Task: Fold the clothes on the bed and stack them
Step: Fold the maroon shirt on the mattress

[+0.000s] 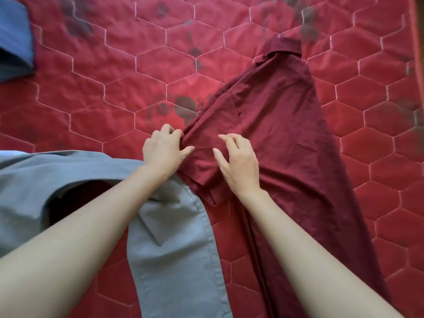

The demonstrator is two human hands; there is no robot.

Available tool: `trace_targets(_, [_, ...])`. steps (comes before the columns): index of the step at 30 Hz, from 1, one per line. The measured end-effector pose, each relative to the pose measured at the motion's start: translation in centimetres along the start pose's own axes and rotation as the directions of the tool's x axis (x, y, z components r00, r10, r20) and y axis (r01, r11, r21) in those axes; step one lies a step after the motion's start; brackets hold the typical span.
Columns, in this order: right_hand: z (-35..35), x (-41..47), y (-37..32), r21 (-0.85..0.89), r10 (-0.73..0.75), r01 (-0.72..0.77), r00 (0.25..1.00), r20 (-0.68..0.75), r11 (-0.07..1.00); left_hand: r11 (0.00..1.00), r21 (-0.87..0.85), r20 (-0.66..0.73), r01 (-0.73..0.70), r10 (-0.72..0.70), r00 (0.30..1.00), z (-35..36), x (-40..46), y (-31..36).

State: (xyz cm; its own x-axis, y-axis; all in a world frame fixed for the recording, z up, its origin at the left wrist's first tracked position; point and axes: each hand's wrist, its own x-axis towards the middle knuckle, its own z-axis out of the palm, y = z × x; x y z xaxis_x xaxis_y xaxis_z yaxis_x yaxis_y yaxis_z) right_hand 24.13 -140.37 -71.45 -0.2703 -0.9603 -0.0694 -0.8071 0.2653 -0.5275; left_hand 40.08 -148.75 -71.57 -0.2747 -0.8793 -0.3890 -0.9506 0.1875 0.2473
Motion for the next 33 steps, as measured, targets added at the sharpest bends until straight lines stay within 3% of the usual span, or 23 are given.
trace_targets(4, [1.8,2.4,0.3,-0.155,-0.020,0.052,0.980,0.200,0.987,0.998,0.001,0.010,0.058,-0.058,0.998,0.2,0.8,1.2])
trace_targets(13, [4.9,-5.8,-0.6,-0.266,-0.122,0.187,0.962,0.243,0.946,0.996,-0.092,-0.039,-0.013,0.009,0.999,1.2,0.6,-1.2])
trace_targets(20, [5.6,-9.1,-1.4,-0.337,-0.204,0.249,0.965,0.164,0.908,0.957,-0.281,-0.039,0.068,-0.082,0.996,1.0,1.0,-1.8])
trace_targets(24, [4.8,-7.4,-2.2,-0.350,-0.138,0.148,0.989,0.052,0.925,0.864,-0.476,0.065,0.164,-0.151,0.986,-0.4,0.9,-1.4])
trace_targets(26, [3.8,-6.2,-2.5,-0.260,-0.070,0.069,0.998,0.006,0.963,0.773,-0.590,0.121,0.232,-0.200,0.972,-1.9,1.2,-0.7])
trace_targets(28, [2.3,-5.0,-2.8,-0.012,0.080,-0.080,0.996,-0.047,0.997,0.674,-0.687,0.157,0.272,-0.228,0.961,-3.8,1.7,0.6])
trace_targets(31, [-0.8,-3.2,-1.7,0.383,0.361,-0.294,0.926,-0.116,0.876,0.440,-0.855,0.230,0.272,-0.149,0.962,-6.7,2.6,4.1])
trace_targets(33, [-2.8,-2.2,0.2,0.508,0.507,-0.387,0.854,-0.116,0.769,0.311,-0.921,0.240,0.234,-0.022,0.971,-7.7,3.3,7.0])
